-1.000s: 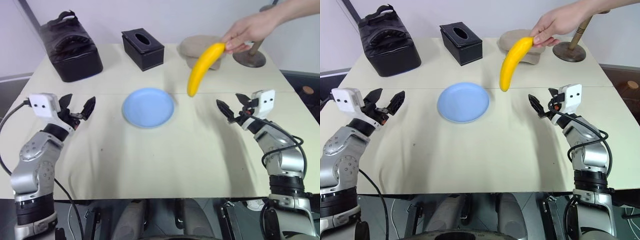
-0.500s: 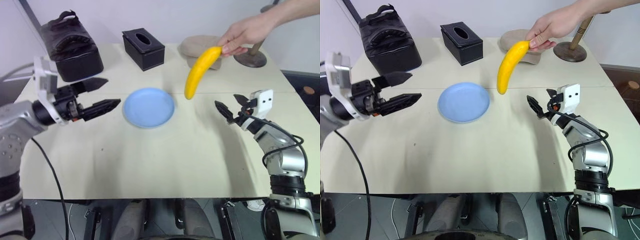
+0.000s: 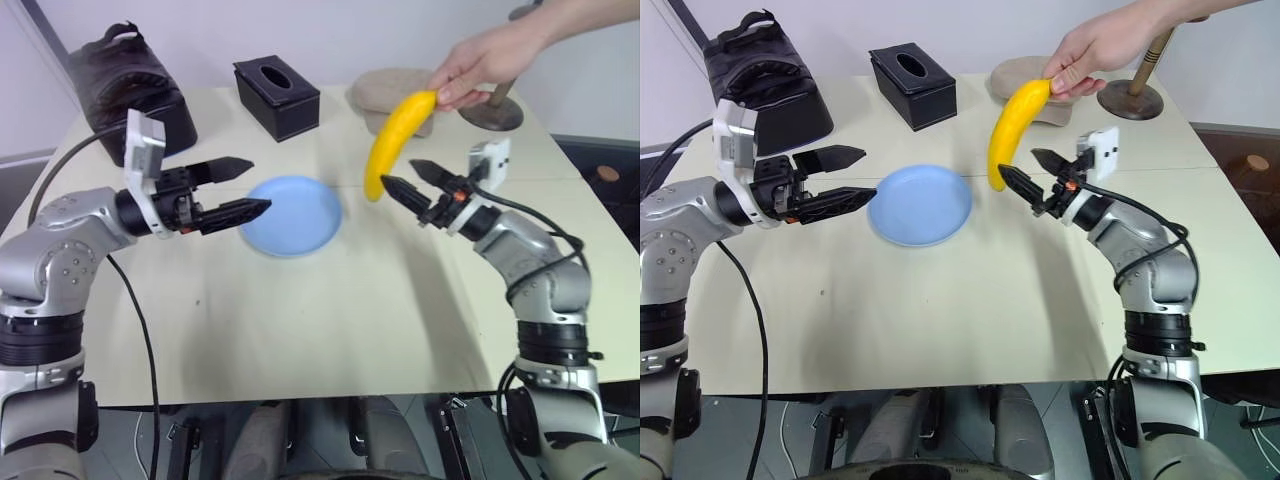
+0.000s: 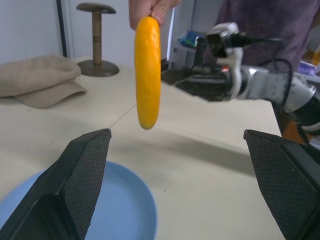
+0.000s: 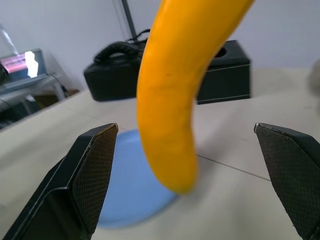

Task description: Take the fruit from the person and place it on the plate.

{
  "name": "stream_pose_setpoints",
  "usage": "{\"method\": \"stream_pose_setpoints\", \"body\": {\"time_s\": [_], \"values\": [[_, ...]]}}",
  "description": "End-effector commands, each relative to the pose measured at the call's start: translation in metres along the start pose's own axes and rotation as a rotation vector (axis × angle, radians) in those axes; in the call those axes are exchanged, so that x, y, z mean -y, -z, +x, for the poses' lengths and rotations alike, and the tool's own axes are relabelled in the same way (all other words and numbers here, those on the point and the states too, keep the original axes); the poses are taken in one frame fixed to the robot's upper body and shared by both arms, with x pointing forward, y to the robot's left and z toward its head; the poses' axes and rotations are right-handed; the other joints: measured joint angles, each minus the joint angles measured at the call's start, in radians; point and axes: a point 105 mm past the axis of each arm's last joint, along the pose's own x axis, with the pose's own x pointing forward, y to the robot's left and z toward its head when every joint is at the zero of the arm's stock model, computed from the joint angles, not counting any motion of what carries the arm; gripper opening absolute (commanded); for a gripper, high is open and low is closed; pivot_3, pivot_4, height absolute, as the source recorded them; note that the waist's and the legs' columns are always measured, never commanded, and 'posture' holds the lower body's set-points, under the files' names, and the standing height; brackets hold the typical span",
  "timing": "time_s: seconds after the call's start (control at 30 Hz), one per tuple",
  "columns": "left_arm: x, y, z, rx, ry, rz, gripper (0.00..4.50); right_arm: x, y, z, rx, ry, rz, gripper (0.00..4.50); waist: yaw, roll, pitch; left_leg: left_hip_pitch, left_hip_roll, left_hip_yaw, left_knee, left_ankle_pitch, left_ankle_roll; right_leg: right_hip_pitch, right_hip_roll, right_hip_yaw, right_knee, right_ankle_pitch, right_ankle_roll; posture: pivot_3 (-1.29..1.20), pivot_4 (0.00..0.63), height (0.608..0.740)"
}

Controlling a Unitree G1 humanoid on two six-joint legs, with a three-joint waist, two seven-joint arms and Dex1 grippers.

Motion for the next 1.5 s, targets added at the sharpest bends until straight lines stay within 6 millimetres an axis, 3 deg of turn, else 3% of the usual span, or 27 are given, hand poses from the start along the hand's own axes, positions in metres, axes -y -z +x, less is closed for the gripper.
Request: {"method": "stream_pose_setpoints", "body": {"time_s": [0.03, 0.13, 0.23, 0.37, 0.4, 0.6, 0.77, 0.87, 1.0, 1.2, 1.33, 1.4, 1.5], "values": [[0.003, -0.011, 0.000, 0.025, 0.001, 0.056, 4.45, -0.001, -0.013, 0.016, 0.060, -0.027, -0.010, 4.50, 0.000, 0.000, 0.000, 0.000, 0.000, 0.000, 0.000, 0.000, 0.000, 0.000, 0.000, 0.000, 0.000, 0.000, 0.000, 0.00, 0.150, 0.740], [0.003, -0.009, -0.002, 0.019, -0.012, 0.059, 4.45, -0.005, -0.016, 0.026, 0.076, -0.059, -0.001, 4.50, 0.000, 0.000, 0.000, 0.000, 0.000, 0.000, 0.000, 0.000, 0.000, 0.000, 0.000, 0.000, 0.000, 0.000, 0.000, 0.00, 0.150, 0.740], [0.004, -0.009, -0.004, 0.020, -0.029, 0.060, 4.50, -0.007, -0.019, 0.031, 0.089, -0.073, -0.010, 3.69, 0.000, 0.000, 0.000, 0.000, 0.000, 0.000, -0.001, 0.000, 0.000, -0.001, 0.000, 0.000, 0.000, 0.000, 0.000, 0.00, 0.150, 0.740], [0.006, -0.008, -0.007, 0.019, -0.046, 0.062, 4.50, -0.012, -0.020, 0.034, 0.091, -0.106, -0.016, 1.65, 0.000, 0.000, 0.000, 0.000, 0.000, 0.000, -0.001, 0.000, 0.000, -0.001, 0.000, 0.000, 0.000, 0.000, 0.000, 0.00, 0.150, 0.740], [0.007, -0.007, -0.008, 0.018, -0.050, 0.062, 4.50, -0.014, -0.020, 0.034, 0.090, -0.112, -0.019, 1.45, 0.000, 0.000, 0.000, 0.000, 0.000, 0.000, -0.001, 0.000, 0.000, -0.001, 0.000, 0.000, 0.000, 0.000, 0.000, 0.00, 0.150, 0.740], [0.003, -0.006, -0.012, 0.000, -0.090, 0.072, 4.50, -0.021, -0.018, 0.042, 0.051, -0.144, -0.061, 1.45, -0.002, 0.000, 0.000, 0.000, 0.000, 0.000, -0.001, 0.000, 0.000, -0.002, 0.000, 0.000, 0.001, 0.000, 0.000, 0.00, 0.150, 0.740], [-0.004, -0.001, -0.024, -0.026, -0.144, 0.066, 4.50, -0.062, 0.020, 0.076, -0.137, -0.353, -0.156, 1.45, -0.013, 0.000, 0.000, 0.000, 0.000, 0.000, -0.002, 0.000, -0.001, -0.003, 0.001, 0.001, 0.002, 0.000, 0.000, 0.00, 0.150, 0.740], [-0.005, 0.001, -0.027, -0.027, -0.170, 0.068, 4.50, -0.073, 0.040, 0.093, -0.262, -0.455, -0.263, 1.45, -0.018, 0.001, 0.000, 0.000, 0.000, 0.000, -0.003, 0.001, -0.002, -0.004, 0.001, 0.001, 0.003, 0.000, 0.000, 0.00, 0.150, 0.740], [-0.002, 0.002, -0.028, -0.017, -0.187, 0.069, 4.50, -0.076, 0.057, 0.106, -0.413, -0.576, -0.422, 1.45, -0.016, 0.001, 0.000, -0.001, -0.001, 0.000, -0.003, 0.001, -0.003, -0.004, 0.001, 0.000, 0.003, 0.001, 0.000, 0.00, 0.150, 0.740], [0.002, 0.004, -0.032, 0.004, -0.232, 0.069, 4.50, -0.071, 0.059, 0.115, -0.486, -0.625, -0.583, 1.45, -0.021, 0.001, 0.000, -0.001, -0.002, 0.000, -0.004, 0.001, -0.003, -0.005, 0.000, 0.000, 0.003, 0.001, 0.000, 0.00, 0.150, 0.740], [0.006, 0.006, -0.034, 0.014, -0.248, 0.064, 4.50, -0.068, 0.060, 0.117, -0.501, -0.630, -0.593, 1.45, -0.028, 0.000, 0.000, -0.001, -0.002, 0.000, -0.008, 0.002, -0.005, -0.007, 0.000, 0.001, 0.003, 0.001, 0.000, 0.00, 0.150, 0.740], [0.006, 0.006, -0.035, 0.018, -0.258, 0.063, 4.50, -0.067, 0.056, 0.120, -0.483, -0.606, -0.587, 2.52, -0.030, 0.000, 0.000, -0.001, -0.002, 0.000, -0.009, 0.003, -0.006, -0.008, 0.000, 0.001, 0.003, 0.001, -0.001, 0.00, 0.150, 0.740], [0.007, 0.005, -0.035, 0.022, -0.263, 0.063, 4.50, -0.066, 0.052, 0.122, -0.471, -0.597, -0.587, 3.79, -0.030, 0.000, 0.000, -0.001, -0.001, -0.001, -0.013, 0.005, -0.009, -0.010, 0.001, 0.001, 0.003, 0.002, -0.002, 0.00, 0.150, 0.740]]}}
